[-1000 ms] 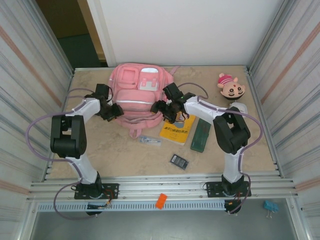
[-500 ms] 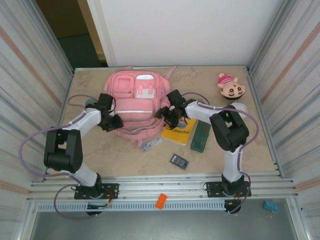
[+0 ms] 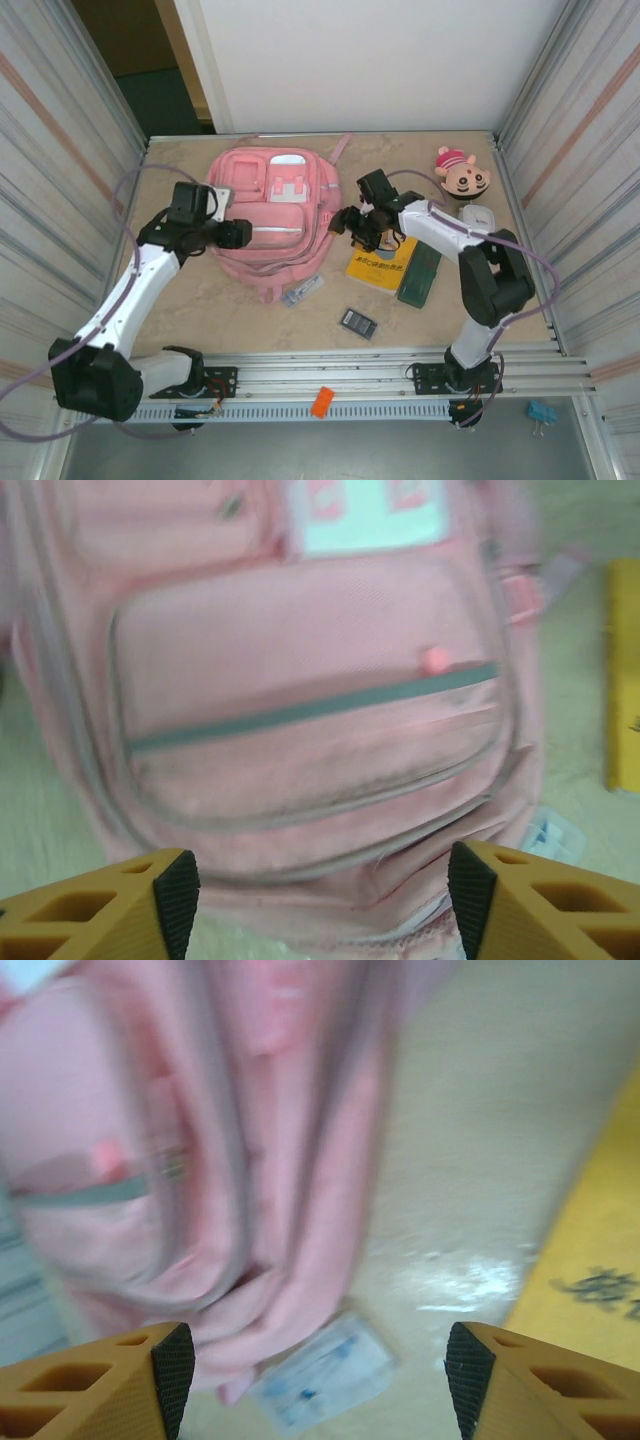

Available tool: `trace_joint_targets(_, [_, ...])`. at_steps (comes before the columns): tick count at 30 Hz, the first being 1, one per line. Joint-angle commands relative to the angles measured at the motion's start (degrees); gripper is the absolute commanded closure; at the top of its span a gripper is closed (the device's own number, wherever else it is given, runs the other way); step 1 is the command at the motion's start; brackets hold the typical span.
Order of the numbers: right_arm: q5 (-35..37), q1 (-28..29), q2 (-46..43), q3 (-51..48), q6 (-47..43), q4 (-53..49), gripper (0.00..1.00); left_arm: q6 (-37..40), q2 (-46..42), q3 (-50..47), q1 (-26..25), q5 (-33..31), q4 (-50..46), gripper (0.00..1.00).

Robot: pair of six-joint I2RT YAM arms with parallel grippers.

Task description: Pack books, pencil case, and school supplies into a backpack

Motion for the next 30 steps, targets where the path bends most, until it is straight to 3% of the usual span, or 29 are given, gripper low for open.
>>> trace_joint_targets(1, [2.0,1.7,-4.7,0.1,-3.7,-0.4,0.31,19.9,-1.9,-2.8,0.5,12.4,8.4,0.31])
trace_joint_targets(4, [2.5,2.3,-6.8,-2.6,-2.8,2.6,0.32,30.4,-0.8,-3.7,0.5,18.1,9.3,0.31])
trace_joint_targets(8, [3.6,2.4,-9.6,-6.0,-1.9,5.1,0.32,41.4,4.1,-1.9,0.5,20.1,5.6,0.32])
trace_joint_targets(12, [4.5,2.4,-11.1,-7.2,-2.3,4.9,0.31,50.3,9.1,-0.6,-0.1,17.7,4.7,0.29])
trace_joint_targets(18, [7.2,3.1,-13.2,-9.4,-2.2,5.1,0.31,56.1,14.3,0.8,-1.6,14.2,5.1,0.21])
trace_joint_targets(30, [9.1,3.5,-14.4,-10.7,-2.4,6.2,0.3,57.6,22.4,-0.5,-4.5,3.9,15.2,0.16])
